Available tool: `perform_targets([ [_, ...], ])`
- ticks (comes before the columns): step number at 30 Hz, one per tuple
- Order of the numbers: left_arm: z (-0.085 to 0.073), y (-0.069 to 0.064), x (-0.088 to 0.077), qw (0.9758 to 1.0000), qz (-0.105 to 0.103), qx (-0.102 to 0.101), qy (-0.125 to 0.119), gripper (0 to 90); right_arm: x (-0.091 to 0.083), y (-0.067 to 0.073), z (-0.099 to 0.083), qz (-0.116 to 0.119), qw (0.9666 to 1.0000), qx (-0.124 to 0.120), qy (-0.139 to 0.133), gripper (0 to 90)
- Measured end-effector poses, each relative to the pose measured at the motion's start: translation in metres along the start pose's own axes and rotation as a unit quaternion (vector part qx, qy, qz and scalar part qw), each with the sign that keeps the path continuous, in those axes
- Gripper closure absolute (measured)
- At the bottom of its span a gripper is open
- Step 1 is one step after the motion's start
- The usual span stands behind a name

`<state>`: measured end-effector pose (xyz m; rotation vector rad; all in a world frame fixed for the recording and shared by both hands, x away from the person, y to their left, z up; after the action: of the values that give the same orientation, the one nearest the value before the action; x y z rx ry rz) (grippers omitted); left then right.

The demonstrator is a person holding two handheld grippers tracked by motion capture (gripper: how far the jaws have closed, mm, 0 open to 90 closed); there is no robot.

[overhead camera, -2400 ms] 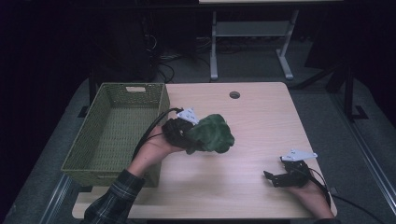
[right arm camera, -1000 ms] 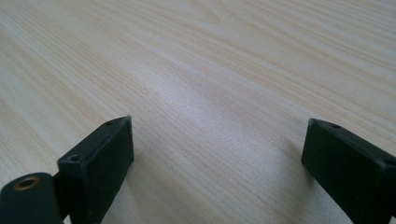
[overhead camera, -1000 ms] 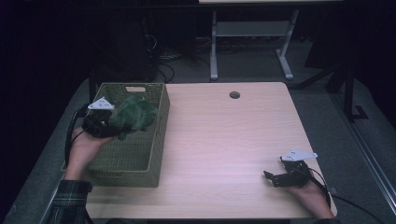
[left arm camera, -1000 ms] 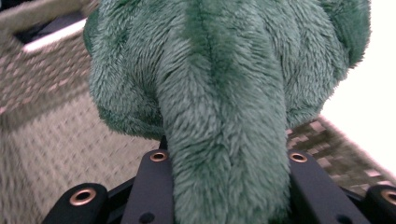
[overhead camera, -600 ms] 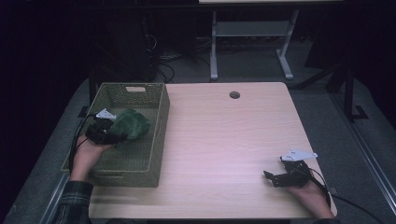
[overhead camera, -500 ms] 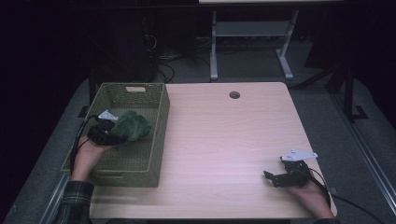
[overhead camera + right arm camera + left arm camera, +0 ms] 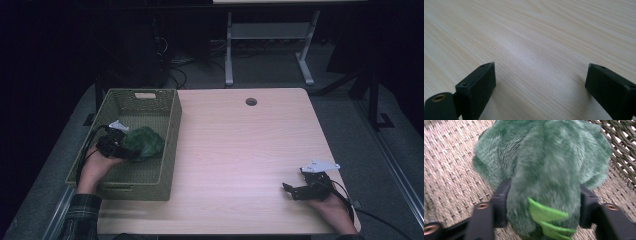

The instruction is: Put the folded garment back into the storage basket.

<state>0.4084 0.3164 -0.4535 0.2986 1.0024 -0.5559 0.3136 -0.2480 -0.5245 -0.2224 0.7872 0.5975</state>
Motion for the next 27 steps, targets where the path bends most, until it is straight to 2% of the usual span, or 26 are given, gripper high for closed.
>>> perform_targets([
  [3, 0.001, 0.001, -0.001, 0.9999, 0.007, -0.003, -0.009, 17.8, 0.000, 0.000, 0.000, 0.000, 1.0000, 0.000, 0.000, 9.2],
  [4, 0.002, 0.001, -0.003, 0.9998, 0.002, 0.000, -0.021, 16.3, 0.000, 0.000, 0.000, 0.000, 1.0000, 0.000, 0.000, 9.2],
  [5, 0.002, 0.001, -0.003, 0.9998, 0.002, 0.000, -0.021, 14.8, 0.000, 0.000, 0.000, 0.000, 1.0000, 0.000, 0.000, 9.2],
  [7, 0.005, 0.001, -0.008, 0.9992, 0.002, -0.003, -0.040, 13.5, 0.000, 0.000, 0.000, 0.000, 1.0000, 0.000, 0.000, 9.2],
  [12, 0.009, -0.003, -0.013, 0.9988, -0.001, 0.003, -0.049, 13.5, 0.000, 0.000, 0.000, 0.000, 1.0000, 0.000, 0.000, 9.2],
  [16, 0.017, -0.014, -0.018, 0.9976, -0.015, 0.007, -0.066, 13.5, 0.000, 0.000, 0.000, 0.000, 1.0000, 0.000, 0.000, 9.2],
  [17, 0.023, -0.021, -0.021, 0.9971, -0.021, 0.015, -0.071, 13.4, 0.000, 0.000, 0.000, 0.000, 1.0000, 0.000, 0.000, 9.2],
  [18, 0.023, -0.021, -0.021, 0.9971, -0.021, 0.015, -0.071, 13.4, 0.000, 0.000, 0.000, 0.000, 1.0000, 0.000, 0.000, 9.2],
  [20, 0.032, -0.033, -0.026, 0.9960, -0.029, 0.024, -0.081, 13.4, 0.000, 0.000, 0.000, 0.000, 1.0000, 0.000, 0.000, 9.2],
  [21, 0.032, -0.033, -0.026, 0.9960, -0.029, 0.024, -0.081, 13.5, 0.000, 0.000, 0.000, 0.000, 1.0000, 0.000, 0.000, 9.2],
  [22, 0.039, -0.041, -0.029, 0.9951, -0.035, 0.027, -0.088, 13.5, 0.000, 0.000, 0.000, 0.000, 1.0000, 0.000, 0.000, 9.2],
  [24, 0.042, -0.044, -0.031, 0.9951, -0.037, 0.032, -0.086, 13.5, 0.000, 0.000, 0.000, 0.000, 1.0000, 0.000, 0.000, 9.2],
  [26, 0.050, -0.055, -0.034, 0.9942, -0.039, 0.040, -0.092, 13.5, 0.000, 0.000, 0.000, 0.000, 1.0000, 0.000, 0.000, 9.2],
  [27, 0.050, -0.055, -0.034, 0.9942, -0.039, 0.040, -0.092, 13.5, 0.000, 0.000, 0.000, 0.000, 1.0000, 0.000, 0.000, 9.2],
])
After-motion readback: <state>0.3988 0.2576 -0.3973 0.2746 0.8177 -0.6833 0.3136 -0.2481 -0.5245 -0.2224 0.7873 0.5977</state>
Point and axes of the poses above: each handheld gripper's, and its own axes: x roughly forward along the jaws, z roughly out of its top, y roughly to its left, the point moved 6 cm from there along x, roughly forward along the jaws, and after that the axes turned 2 degrees about y, right-handed, at the moved point
